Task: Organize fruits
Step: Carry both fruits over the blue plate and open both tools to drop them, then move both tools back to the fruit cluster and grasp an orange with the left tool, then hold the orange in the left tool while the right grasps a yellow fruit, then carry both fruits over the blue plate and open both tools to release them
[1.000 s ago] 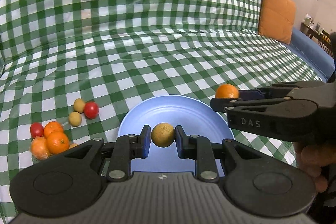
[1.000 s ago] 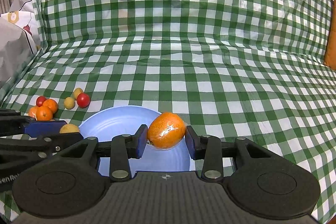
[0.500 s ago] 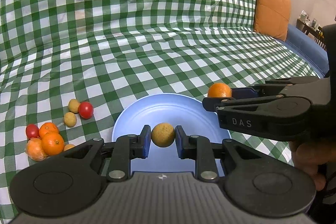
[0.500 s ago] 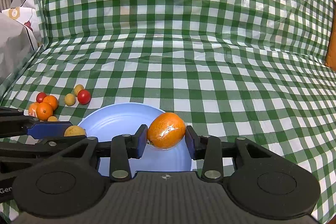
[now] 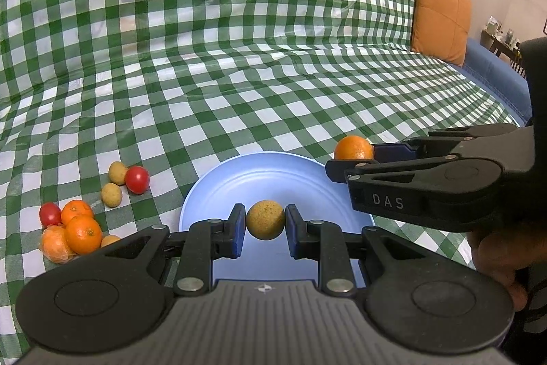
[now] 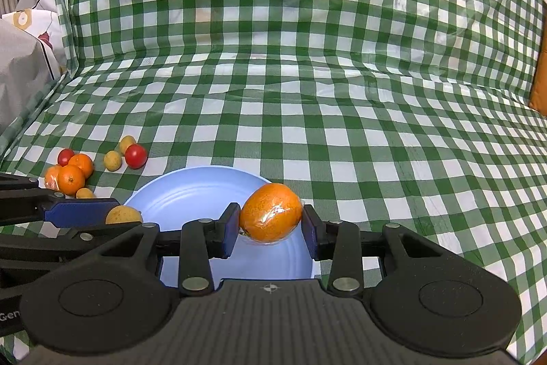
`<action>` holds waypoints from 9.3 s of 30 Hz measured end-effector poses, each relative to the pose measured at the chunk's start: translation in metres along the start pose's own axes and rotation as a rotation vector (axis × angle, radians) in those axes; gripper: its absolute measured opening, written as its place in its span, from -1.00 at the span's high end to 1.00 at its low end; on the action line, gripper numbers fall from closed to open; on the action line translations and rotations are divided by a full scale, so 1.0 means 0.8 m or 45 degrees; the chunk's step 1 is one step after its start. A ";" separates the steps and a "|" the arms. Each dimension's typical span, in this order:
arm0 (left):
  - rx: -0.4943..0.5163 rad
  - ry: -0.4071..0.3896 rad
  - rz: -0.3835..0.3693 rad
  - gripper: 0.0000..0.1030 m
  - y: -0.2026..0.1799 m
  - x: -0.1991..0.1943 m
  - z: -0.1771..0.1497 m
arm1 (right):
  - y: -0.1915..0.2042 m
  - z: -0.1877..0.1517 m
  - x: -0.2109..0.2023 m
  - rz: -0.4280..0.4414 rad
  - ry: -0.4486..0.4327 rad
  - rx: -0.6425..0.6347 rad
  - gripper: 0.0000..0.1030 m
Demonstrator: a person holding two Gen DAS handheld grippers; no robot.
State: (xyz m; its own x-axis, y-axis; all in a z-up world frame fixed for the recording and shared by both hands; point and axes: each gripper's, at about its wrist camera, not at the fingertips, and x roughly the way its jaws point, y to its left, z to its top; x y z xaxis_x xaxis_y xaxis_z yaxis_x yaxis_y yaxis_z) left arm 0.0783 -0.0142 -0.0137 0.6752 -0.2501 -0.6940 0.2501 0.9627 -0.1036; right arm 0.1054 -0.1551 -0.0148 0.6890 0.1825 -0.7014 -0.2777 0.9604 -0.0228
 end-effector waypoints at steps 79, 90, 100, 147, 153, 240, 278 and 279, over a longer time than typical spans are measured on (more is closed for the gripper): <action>-0.753 0.068 0.242 0.54 0.314 -0.070 0.014 | 0.170 0.047 0.027 0.216 -0.130 0.038 0.32; -0.789 0.204 0.160 0.54 0.307 -0.039 -0.001 | 0.214 0.044 0.070 0.309 0.068 -0.068 0.32; -0.818 0.327 0.151 0.22 0.298 -0.003 -0.003 | 0.249 0.030 0.111 0.275 0.233 -0.235 0.29; -0.736 0.455 0.262 0.21 0.290 0.008 -0.011 | 0.238 0.035 0.145 0.293 0.264 -0.208 0.47; -0.707 0.447 0.259 0.21 0.286 0.011 -0.005 | 0.237 0.034 0.138 0.303 0.244 -0.217 0.46; 0.004 0.158 0.129 0.21 0.042 0.057 0.055 | -0.010 0.036 0.036 0.035 -0.010 0.011 0.46; 0.053 0.166 0.066 -0.15 0.028 0.059 0.054 | -0.008 0.042 0.048 0.014 0.035 0.002 0.12; 0.051 0.161 0.072 -0.16 0.028 0.058 0.054 | -0.009 0.042 0.049 0.014 0.035 -0.001 0.12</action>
State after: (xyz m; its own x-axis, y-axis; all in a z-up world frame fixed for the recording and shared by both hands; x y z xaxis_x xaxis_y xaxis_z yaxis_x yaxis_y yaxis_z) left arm 0.1454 -0.0086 -0.0174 0.5971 -0.1778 -0.7822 0.2431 0.9694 -0.0348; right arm 0.1567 -0.1474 -0.0179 0.6670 0.1874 -0.7211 -0.2857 0.9582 -0.0152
